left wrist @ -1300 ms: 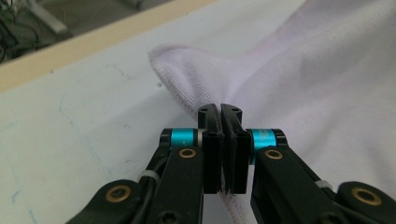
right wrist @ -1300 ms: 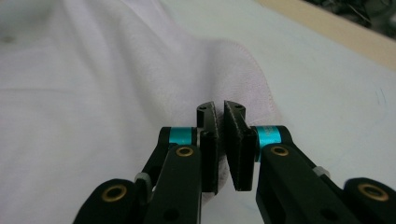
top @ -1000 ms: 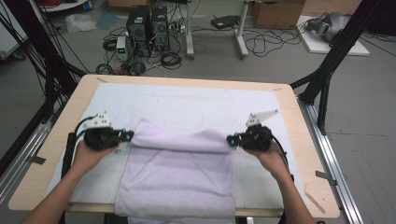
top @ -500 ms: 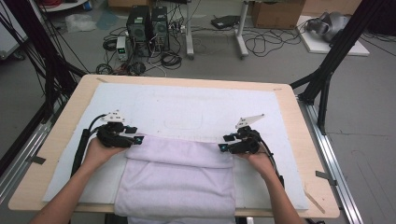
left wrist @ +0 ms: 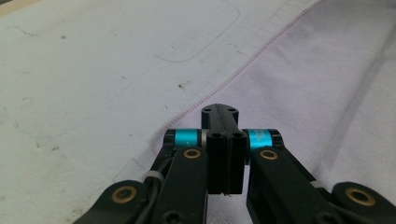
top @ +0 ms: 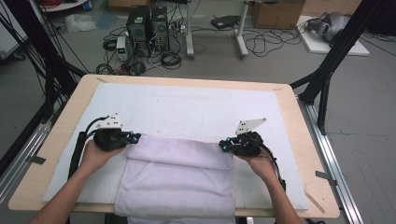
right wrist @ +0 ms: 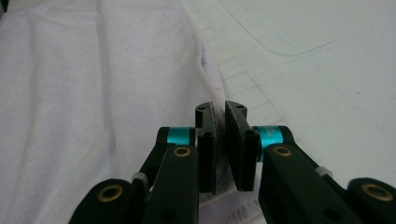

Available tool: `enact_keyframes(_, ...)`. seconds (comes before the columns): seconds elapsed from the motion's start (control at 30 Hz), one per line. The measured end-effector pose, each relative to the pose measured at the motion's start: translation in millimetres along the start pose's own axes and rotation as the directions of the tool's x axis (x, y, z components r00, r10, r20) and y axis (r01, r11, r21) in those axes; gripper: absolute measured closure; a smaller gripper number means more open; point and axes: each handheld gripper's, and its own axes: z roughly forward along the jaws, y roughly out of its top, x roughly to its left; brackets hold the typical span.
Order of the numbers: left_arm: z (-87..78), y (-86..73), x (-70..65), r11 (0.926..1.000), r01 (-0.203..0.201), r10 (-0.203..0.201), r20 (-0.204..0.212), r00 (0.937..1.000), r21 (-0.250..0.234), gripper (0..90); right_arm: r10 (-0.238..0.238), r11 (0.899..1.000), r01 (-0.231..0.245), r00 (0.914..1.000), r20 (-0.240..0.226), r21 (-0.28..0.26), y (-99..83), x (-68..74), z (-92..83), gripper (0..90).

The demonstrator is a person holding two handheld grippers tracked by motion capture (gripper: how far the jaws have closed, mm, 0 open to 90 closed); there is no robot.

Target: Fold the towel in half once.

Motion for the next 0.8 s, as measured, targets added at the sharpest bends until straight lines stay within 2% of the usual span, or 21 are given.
enact_keyframes(0.03, 2.1, -1.2, 3.5, 0.9998, 0.017, -0.017, 0.014, 0.9998, -0.008, 85.0, -0.005, 1.0, 0.005, 1.0, -0.003, -0.004, -0.5, -1.4, 0.9, 82.4)
enact_keyframes(0.1, 7.2, -3.4, 11.3, 1.0, 0.005, -0.005, 0.052, 0.9986, 0.001, 74.3, 0.008, 1.0, -0.008, 0.9997, -0.021, -0.004, -2.9, -5.8, 3.4, 82.1)
enact_keyframes(0.13, 9.8, -4.4, 14.5, 1.0, -0.002, 0.002, 0.053, 0.9986, -0.001, 69.9, 0.014, 1.0, -0.015, 0.9992, -0.036, -0.004, -5.3, -9.9, 5.5, 82.0)
enact_keyframes(0.2, 14.2, -7.0, 20.9, 0.9998, -0.004, 0.005, 0.068, 0.9977, -0.02, 66.4, 0.021, 1.0, -0.022, 0.9983, -0.054, -0.004, -8.7, -15.4, 7.9, 82.0)
enact_keyframes(0.27, 18.8, -10.2, 26.7, 0.9994, -0.004, 0.006, 0.066, 0.9978, -0.035, 61.9, 0.035, 0.999, -0.036, 0.9968, -0.072, -0.01, -11.6, -20.2, 9.5, 81.8)
enact_keyframes(0.33, 23.6, -13.9, 32.0, 0.9992, 0.022, -0.02, 0.067, 0.9975, -0.034, 56.3, 0.046, 0.999, -0.047, 0.9958, -0.079, -0.009, -13.6, -23.5, 10.8, 81.3)
enact_keyframes(0.4, 28.1, -16.8, 34.3, 0.9995, 0.029, -0.029, 0.058, 0.9979, -0.006, 56.7, 0.048, 0.999, -0.049, 0.9956, -0.08, -0.01, -14.7, -25.6, 12.0, 81.1)
enact_keyframes(0.43, 29.7, -17.8, 34.2, 0.9995, 0.029, -0.03, 0.066, 0.9974, 0.008, 59.7, 0.05, 0.999, -0.051, 0.9952, -0.084, -0.011, -15.0, -26.3, 12.7, 81.1)
enact_keyframes(0.53, 31.8, -18.1, 30.8, 0.9993, 0.003, -0.006, 0.078, 0.9969, 0.038, 79.3, 0.043, 0.999, -0.044, 0.9956, -0.083, -0.009, -14.5, -25.5, 13.4, 81.3)
enact_keyframes(0.57, 30.3, -16.7, 29.5, 0.9992, -0.01, 0.007, 0.068, 0.9976, 0.039, 86.4, 0.044, 0.999, -0.044, 0.9958, -0.081, -0.008, -13.9, -24.4, 13.2, 81.4)
enact_keyframes(0.8, 8.7, -8.9, 22.8, 0.9999, -0.014, 0.014, 0.055, 0.9984, -0.01, 88.7, 0.019, 0.999, -0.021, 0.9977, -0.065, -0.036, -8.3, -16.2, 3.4, 82.4)
